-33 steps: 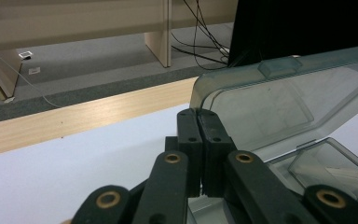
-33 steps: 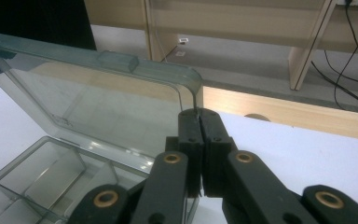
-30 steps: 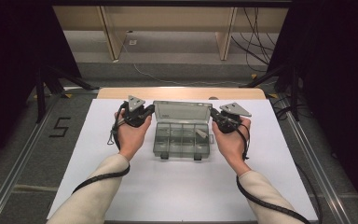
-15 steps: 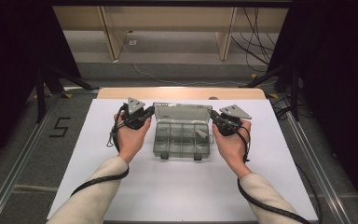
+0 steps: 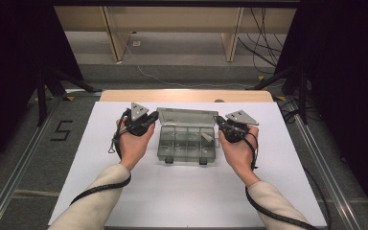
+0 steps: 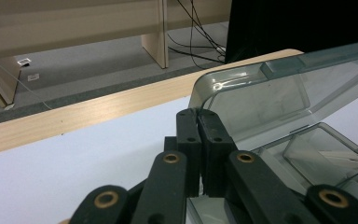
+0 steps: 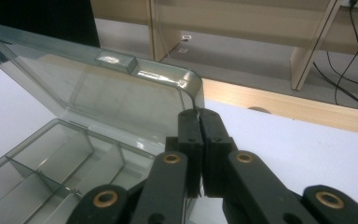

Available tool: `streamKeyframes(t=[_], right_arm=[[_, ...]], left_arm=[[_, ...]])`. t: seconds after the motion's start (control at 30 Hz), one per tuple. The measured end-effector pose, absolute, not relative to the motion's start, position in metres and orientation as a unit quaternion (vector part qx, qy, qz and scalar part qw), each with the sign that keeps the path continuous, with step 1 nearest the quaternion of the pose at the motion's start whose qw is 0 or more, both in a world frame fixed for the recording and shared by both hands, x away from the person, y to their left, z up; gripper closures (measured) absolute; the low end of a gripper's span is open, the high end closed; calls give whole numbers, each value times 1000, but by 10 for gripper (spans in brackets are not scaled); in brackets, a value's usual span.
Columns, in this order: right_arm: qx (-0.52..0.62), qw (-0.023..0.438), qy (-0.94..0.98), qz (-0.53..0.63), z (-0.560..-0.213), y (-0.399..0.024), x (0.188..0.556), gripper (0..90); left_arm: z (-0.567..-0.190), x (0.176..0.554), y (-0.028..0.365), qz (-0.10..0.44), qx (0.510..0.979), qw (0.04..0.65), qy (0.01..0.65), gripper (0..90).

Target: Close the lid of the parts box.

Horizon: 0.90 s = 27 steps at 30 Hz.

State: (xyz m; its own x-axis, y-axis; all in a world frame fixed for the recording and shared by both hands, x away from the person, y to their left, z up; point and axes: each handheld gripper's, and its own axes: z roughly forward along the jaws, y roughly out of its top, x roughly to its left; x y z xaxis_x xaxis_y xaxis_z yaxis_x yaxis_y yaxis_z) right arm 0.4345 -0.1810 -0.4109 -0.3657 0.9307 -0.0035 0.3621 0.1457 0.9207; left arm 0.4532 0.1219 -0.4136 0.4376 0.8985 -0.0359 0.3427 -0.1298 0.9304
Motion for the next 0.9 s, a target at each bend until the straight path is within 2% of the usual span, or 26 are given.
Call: streamKeyframes(t=[0.9], right_arm=[[457, 308, 706, 446, -417, -184, 416, 890]], left_arm=[[-428, 433, 124, 288, 717, 473, 423, 851]])
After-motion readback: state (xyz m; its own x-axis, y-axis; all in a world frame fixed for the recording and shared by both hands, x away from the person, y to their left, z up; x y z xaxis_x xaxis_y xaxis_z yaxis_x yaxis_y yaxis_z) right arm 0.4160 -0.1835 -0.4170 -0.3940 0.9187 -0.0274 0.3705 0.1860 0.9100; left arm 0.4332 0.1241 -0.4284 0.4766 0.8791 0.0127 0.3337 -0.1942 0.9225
